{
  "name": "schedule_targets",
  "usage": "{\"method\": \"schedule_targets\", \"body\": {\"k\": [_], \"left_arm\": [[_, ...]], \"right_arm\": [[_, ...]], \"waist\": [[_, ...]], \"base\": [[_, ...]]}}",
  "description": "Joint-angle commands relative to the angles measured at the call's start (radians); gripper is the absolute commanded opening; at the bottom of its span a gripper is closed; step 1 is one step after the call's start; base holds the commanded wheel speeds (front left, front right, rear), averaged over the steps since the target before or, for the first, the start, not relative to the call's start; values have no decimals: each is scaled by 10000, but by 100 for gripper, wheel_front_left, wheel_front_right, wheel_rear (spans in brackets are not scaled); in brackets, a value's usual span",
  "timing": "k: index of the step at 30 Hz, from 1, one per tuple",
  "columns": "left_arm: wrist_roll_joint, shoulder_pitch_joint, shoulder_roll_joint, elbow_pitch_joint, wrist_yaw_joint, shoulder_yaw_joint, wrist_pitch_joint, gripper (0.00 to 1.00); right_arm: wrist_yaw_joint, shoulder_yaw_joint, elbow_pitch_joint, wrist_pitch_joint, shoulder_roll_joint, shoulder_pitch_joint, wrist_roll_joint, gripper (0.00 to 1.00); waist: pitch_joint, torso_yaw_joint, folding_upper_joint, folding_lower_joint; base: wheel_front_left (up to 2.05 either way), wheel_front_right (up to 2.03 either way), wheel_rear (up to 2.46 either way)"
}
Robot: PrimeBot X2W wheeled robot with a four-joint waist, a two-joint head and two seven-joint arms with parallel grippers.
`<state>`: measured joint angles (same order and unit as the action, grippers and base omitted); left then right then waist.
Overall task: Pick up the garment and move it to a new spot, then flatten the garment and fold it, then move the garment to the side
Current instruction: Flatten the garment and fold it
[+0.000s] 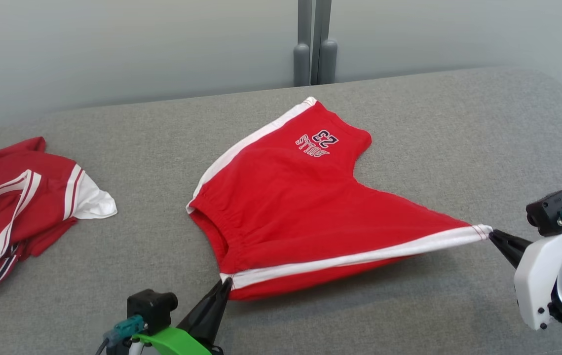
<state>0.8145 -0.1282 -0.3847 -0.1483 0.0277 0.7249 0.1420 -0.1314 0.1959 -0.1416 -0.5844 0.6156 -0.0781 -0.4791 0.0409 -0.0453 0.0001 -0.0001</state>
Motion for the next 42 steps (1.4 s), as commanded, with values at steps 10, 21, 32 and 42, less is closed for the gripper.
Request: {"method": "schedule_targets", "body": {"k": [10,21,32,42], "left_arm": [[44,720,-176,971,510,23,29,0],[-377,-1396,502,249,291,-133,39,0],[-291,-3026,1479,-1115,291,-391,285,0],[-127,-4234,2043,-2094,254,-684,267,0]], "right_arm": [[14,-758,-1262,-444,-370,1111,459,0],[12,605,308,824,45,-2021,815,0],[14,2337,2389,1481,361,-5486,1111,0],[14,3458,4392,1963,240,-7990,1168,0]], "waist": [[-347,504,-1,1],[611,1083,-1,1],[1737,1489,-1,1],[2514,1987,-1,1]], "base": [[0,0,0],[0,0,0],[0,0,0],[0,0,0]]}}
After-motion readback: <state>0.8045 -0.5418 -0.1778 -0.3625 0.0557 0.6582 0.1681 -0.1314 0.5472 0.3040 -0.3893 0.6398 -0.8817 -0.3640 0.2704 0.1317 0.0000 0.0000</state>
